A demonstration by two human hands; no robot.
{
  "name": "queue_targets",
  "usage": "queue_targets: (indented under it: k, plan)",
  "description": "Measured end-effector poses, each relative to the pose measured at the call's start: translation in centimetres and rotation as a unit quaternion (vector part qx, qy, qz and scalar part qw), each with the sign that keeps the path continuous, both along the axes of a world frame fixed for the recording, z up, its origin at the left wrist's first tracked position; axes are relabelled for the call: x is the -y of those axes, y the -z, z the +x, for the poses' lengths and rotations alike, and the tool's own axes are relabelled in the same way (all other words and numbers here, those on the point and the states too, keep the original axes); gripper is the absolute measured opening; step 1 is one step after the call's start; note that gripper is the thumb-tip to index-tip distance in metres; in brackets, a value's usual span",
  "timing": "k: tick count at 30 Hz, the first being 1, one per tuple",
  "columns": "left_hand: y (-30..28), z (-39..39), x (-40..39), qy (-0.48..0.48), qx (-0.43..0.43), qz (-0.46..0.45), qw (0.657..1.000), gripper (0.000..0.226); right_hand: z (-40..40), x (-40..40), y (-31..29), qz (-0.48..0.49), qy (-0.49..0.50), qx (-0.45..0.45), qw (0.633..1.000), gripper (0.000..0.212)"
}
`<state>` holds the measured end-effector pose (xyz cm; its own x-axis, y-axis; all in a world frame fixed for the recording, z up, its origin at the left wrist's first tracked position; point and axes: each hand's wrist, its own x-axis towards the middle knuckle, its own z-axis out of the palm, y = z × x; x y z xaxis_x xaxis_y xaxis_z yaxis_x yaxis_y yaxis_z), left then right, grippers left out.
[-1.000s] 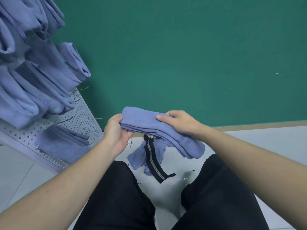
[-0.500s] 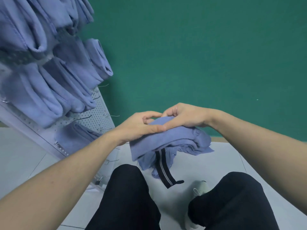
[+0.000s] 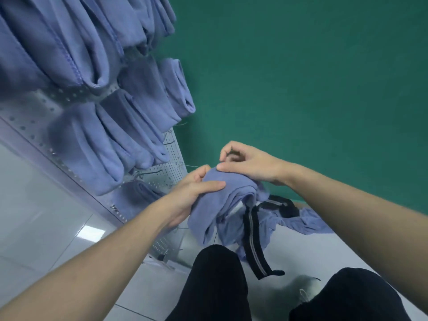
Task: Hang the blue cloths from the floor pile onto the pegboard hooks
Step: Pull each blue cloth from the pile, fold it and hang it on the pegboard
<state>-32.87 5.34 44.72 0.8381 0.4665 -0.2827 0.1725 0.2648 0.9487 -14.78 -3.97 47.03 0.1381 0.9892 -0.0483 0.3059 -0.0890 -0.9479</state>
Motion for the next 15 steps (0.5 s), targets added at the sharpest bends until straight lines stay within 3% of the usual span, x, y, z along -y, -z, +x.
queue_targets:
  k: [2,4,8,11,15]
  plan:
    - [0.3,-0.5,-0.7,-0.057,0.013,-0.037,0.998,0.048,-0.4,-0.8,1.0,0.038,0.017,-0.018,0.999,0.01]
    - [0.5,-0.9,-1.4,-0.1,0.027,-0.075,0.992,0.063,-0.6,-1.2,1.8,0.042,-0.01,-0.01,0.999,0.027]
    - [1.5,-1.7,-2.9,-0.165,0.047,-0.103,0.98,0.063,-0.8,-2.4,3.7,0.042,-0.045,0.038,0.997,0.069]
    - [2.6,-2.1,-3.9,-0.215,0.042,-0.111,0.969,0.072,-1.5,-4.0,5.2,0.115,0.01,0.084,0.99,0.057]
    - [3.3,-2.8,-4.6,-0.246,0.065,-0.131,0.958,0.069,-1.9,-6.3,7.2,0.164,-0.021,0.195,0.967,0.056]
